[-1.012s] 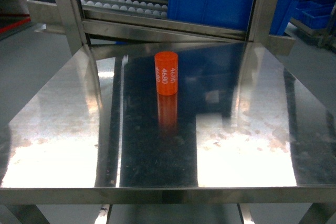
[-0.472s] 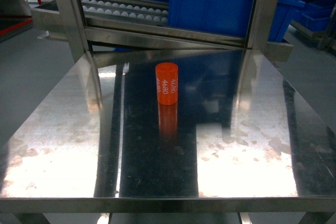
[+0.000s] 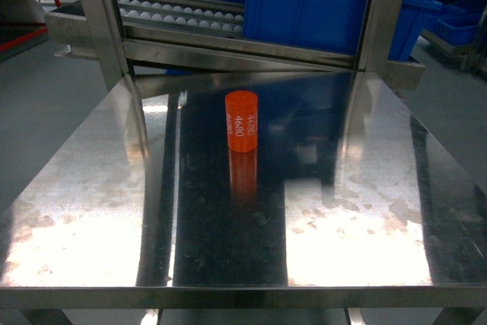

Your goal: Pick capacitor and pack into box

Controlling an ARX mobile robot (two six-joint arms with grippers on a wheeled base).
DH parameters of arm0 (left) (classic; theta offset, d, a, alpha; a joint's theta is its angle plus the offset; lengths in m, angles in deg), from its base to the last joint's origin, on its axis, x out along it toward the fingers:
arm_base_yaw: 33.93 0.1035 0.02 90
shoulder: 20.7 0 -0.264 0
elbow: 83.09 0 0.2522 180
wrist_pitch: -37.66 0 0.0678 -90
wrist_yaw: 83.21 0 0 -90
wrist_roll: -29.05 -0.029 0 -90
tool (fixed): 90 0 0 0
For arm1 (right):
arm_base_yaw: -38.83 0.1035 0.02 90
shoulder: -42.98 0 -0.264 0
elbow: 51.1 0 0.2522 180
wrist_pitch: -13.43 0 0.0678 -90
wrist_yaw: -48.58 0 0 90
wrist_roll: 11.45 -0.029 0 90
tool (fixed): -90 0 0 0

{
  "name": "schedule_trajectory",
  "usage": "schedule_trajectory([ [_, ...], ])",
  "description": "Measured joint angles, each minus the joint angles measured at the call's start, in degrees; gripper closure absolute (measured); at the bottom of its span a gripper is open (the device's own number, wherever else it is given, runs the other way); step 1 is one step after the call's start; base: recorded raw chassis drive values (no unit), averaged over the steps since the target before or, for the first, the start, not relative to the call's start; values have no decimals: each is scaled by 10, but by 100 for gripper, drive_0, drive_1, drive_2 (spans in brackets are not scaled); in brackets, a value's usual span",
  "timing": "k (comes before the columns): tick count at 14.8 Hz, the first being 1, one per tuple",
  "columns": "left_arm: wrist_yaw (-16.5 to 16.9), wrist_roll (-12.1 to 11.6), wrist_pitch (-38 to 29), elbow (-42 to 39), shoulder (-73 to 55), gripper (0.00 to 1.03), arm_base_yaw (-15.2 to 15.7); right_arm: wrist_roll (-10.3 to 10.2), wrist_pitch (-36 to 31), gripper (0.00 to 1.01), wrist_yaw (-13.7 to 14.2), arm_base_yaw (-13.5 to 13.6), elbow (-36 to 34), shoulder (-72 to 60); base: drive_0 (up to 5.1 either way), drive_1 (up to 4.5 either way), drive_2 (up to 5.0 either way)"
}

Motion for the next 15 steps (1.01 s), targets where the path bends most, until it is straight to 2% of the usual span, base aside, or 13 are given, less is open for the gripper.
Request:
schedule_trajectory([
  [7,0,0,0,0,0,5,0,0,0,3,0,0,0,0,0,0,0],
  [8,-69,-5,-10,5,-41,5,-28,0,0,3,1,0,0,0,0,0,0],
  [9,-106,-12,-132,29,-197,5,-42,0,0,3,0,0,0,0,0,0,0],
  [10,-97,-16,-265,60,-351,5,-52,0,0,3,0,0,0,0,0,0,0],
  [11,-86,-16,-343,86,-445,5,-67,0,0,3,0,0,0,0,0,0,0],
  [13,-57,-15,-474,177,-658,5,-117,0,0,3,0,0,0,0,0,0,0],
  [15,-44,-1,-480,267,-816,5,-165,0,0,3,0,0,0,0,0,0,0],
])
